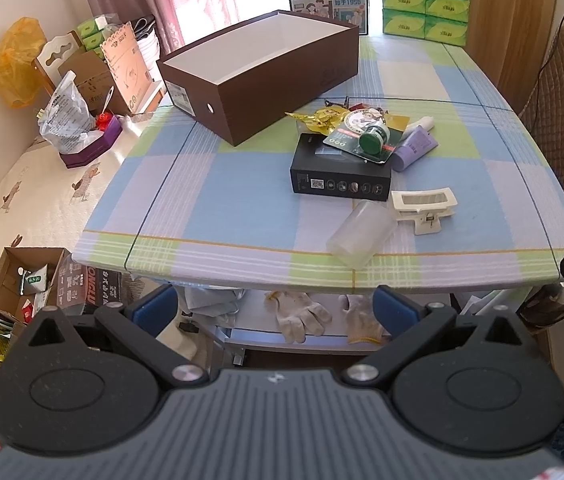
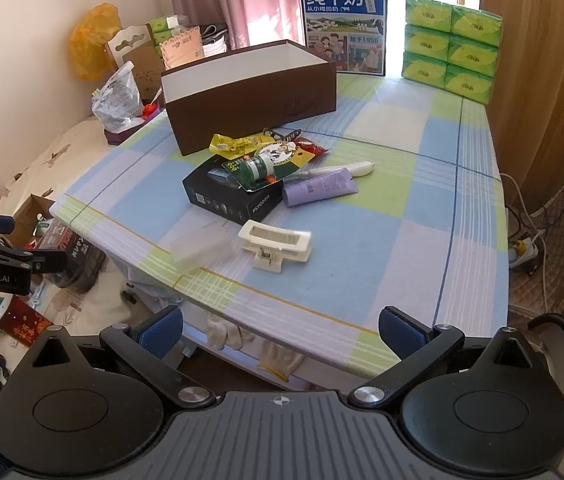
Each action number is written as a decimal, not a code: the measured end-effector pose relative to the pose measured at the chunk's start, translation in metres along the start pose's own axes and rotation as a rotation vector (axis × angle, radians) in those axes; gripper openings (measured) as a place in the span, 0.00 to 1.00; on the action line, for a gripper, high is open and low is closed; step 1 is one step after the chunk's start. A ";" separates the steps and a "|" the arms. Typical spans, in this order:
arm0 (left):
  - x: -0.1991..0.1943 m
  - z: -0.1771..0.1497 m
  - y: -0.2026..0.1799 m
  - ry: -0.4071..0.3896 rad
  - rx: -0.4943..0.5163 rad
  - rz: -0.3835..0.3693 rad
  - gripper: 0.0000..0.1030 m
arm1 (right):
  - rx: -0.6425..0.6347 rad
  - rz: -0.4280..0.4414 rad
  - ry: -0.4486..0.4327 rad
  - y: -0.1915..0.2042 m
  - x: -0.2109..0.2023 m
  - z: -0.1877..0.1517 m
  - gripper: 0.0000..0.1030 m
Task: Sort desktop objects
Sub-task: 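Move the left tool toward the clear cup while the right tool approaches the white clip, then grasp the clear plastic cup with the left tool while the right tool grasps the white clip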
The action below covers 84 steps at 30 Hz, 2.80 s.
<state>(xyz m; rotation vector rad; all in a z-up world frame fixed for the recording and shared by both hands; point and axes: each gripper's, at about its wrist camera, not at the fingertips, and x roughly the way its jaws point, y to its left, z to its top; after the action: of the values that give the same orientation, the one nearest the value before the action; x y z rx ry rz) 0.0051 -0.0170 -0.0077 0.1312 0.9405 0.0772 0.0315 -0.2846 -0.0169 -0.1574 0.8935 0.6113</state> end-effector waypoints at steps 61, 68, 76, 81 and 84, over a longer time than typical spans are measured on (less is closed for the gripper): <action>0.189 0.062 -0.064 0.085 0.444 -0.425 0.56 | 0.318 -0.082 0.022 -0.032 0.122 0.019 0.98; 0.197 0.063 -0.060 0.101 0.463 -0.468 0.47 | 0.348 -0.089 0.023 -0.033 0.128 0.022 0.98; 0.206 0.068 -0.018 0.129 0.359 -0.398 0.47 | 0.270 -0.068 0.040 -0.015 0.150 0.036 0.98; 0.216 0.074 0.015 0.147 0.264 -0.325 0.47 | 0.233 -0.050 0.066 -0.003 0.171 0.044 0.98; 0.221 0.078 0.032 0.154 0.229 -0.296 0.47 | 0.209 -0.052 0.088 0.004 0.186 0.049 0.98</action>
<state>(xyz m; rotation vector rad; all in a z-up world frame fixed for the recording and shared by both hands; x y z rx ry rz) 0.1973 0.0359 -0.1344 0.1987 1.1117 -0.2982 0.1499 -0.1827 -0.1290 -0.0195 1.0296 0.4622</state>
